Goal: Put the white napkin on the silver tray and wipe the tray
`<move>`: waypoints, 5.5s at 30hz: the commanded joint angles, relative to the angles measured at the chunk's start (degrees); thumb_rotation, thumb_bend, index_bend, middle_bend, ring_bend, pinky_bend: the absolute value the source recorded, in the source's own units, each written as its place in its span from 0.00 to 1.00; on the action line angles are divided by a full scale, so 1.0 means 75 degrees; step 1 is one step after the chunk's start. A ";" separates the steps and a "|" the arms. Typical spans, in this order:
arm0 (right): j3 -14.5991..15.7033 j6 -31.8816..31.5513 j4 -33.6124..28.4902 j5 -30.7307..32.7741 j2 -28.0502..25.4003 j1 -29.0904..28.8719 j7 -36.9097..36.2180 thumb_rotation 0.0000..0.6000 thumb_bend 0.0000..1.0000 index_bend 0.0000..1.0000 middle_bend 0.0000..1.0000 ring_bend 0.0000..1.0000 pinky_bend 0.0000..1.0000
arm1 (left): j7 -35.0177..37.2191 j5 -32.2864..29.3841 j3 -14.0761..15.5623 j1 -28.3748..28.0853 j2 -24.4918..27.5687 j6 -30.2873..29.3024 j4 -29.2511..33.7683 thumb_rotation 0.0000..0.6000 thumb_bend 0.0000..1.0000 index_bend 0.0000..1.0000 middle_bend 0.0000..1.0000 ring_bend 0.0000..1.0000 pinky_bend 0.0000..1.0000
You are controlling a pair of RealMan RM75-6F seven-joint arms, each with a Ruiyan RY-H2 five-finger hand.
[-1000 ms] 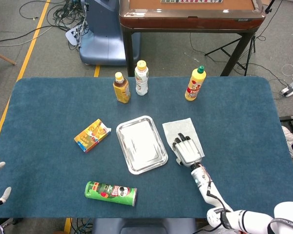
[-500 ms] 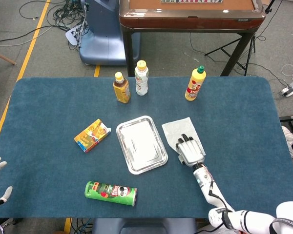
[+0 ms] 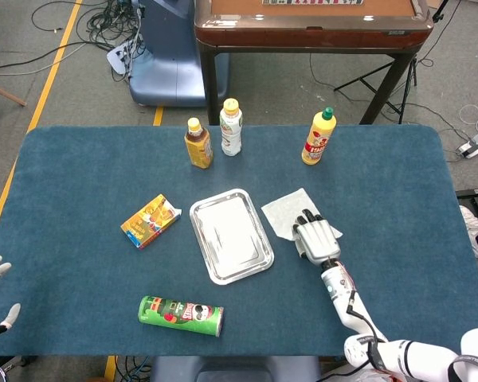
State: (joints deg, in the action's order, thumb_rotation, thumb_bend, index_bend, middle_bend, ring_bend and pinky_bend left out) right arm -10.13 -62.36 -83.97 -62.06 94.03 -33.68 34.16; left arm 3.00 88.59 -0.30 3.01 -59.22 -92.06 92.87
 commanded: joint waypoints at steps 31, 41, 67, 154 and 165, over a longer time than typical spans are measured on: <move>-0.0652 0.0269 0.0130 0.0281 0.1291 -0.2285 0.1215 1.00 0.52 0.55 0.32 0.14 0.33 | 0.0053 0.0046 0.0067 0.0199 0.0099 -0.0247 0.0042 1.00 0.27 0.20 0.12 0.12 0.00; -0.0216 -0.0269 -0.0181 0.0334 0.1551 -0.2218 0.2108 1.00 0.51 0.55 0.32 0.14 0.33 | 0.0161 0.0091 0.0078 0.0225 0.0084 -0.0290 -0.0030 1.00 0.27 0.20 0.12 0.12 0.00; 0.0519 -0.0641 -0.0728 0.0081 0.1280 -0.1642 0.2575 1.00 0.36 0.55 0.32 0.14 0.33 | 0.0239 0.0147 0.0088 0.0126 -0.0097 -0.0136 -0.0199 1.00 0.27 0.20 0.12 0.12 0.00; 0.0258 0.1856 0.0832 0.1853 0.1828 -0.4399 0.2118 1.00 1.00 0.31 0.02 0.00 0.00 | 0.0424 -0.0058 0.0135 0.0584 0.0083 -0.0499 -0.0276 1.00 0.27 0.20 0.12 0.12 0.00; 0.0277 0.1946 0.1306 0.2086 0.2199 -0.4578 0.2270 1.00 1.00 0.31 0.02 0.00 0.00 | 0.0563 -0.0105 0.0128 0.0659 0.0101 -0.0545 -0.0363 1.00 0.27 0.20 0.12 0.12 0.00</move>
State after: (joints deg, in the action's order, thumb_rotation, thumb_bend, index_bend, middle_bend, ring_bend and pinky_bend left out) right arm -8.07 -47.79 -74.27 -46.50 110.42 -67.93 51.08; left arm 7.23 87.81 0.66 7.95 -58.47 -96.14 90.14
